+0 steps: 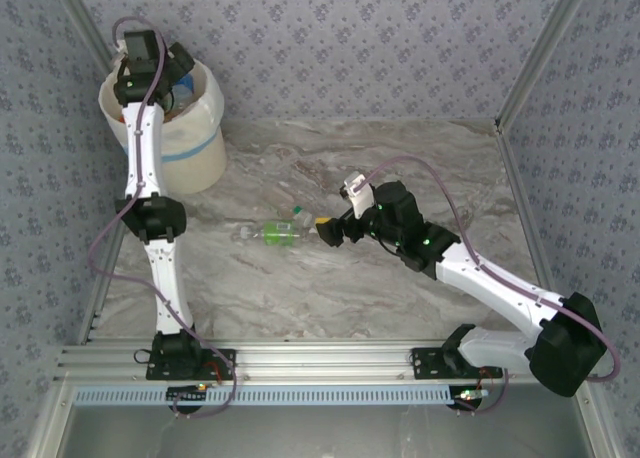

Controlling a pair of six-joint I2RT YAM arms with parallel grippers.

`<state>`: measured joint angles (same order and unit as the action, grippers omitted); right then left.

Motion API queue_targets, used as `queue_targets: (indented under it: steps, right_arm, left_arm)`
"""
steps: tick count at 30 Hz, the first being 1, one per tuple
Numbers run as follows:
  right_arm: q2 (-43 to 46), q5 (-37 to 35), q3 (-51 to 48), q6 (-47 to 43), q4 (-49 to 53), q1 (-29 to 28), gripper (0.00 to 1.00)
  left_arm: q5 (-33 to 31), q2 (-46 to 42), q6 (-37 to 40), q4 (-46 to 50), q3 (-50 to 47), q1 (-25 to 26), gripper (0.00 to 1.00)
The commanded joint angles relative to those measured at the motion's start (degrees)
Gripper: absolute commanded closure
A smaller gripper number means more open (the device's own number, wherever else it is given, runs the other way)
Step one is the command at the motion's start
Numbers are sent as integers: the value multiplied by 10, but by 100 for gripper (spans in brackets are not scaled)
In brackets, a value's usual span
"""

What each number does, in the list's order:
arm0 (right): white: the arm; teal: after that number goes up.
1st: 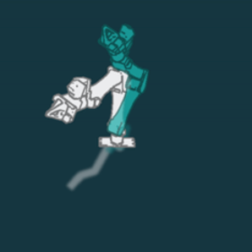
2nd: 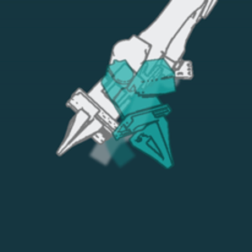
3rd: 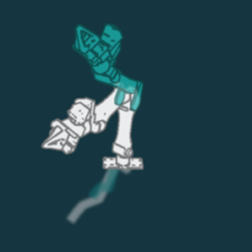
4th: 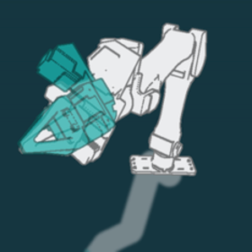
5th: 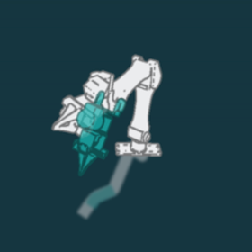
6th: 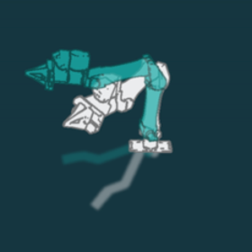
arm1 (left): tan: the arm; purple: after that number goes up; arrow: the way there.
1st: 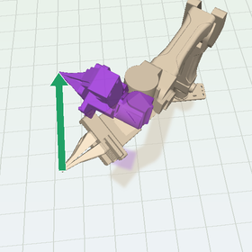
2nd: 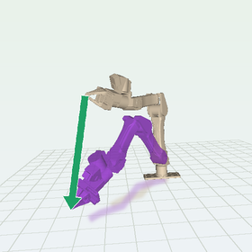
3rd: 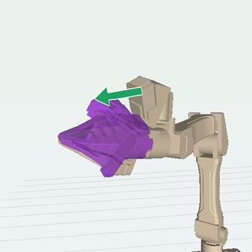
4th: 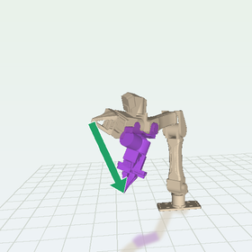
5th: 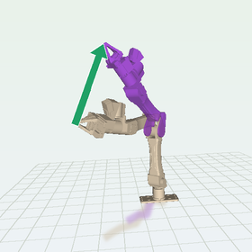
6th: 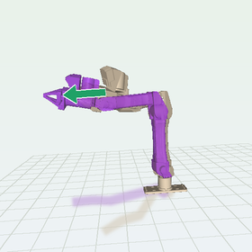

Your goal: Put the plastic bottles in the bin

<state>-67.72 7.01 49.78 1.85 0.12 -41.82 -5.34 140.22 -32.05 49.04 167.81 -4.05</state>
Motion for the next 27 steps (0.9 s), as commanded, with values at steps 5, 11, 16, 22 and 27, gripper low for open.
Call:
queue_targets:
  steps: [5,11,16,22,27]
  right_arm:
    - [5,-19,16,-10,10,-6,0]
    - [-9,-47,23,-3,13,-6,0]
    - [-22,-70,21,8,-1,-6,0]
    - [-32,-87,25,12,-2,-6,0]
    - [-33,-103,16,19,-4,-5,0]
  left_arm:
    - [58,-77,93,64,6,-3,1]
    - [125,-118,131,104,5,-3,1]
    - [145,-152,159,117,-1,14,0]
    - [146,-201,200,100,-60,73,0]
    - [144,-339,197,-61,-341,124,0]
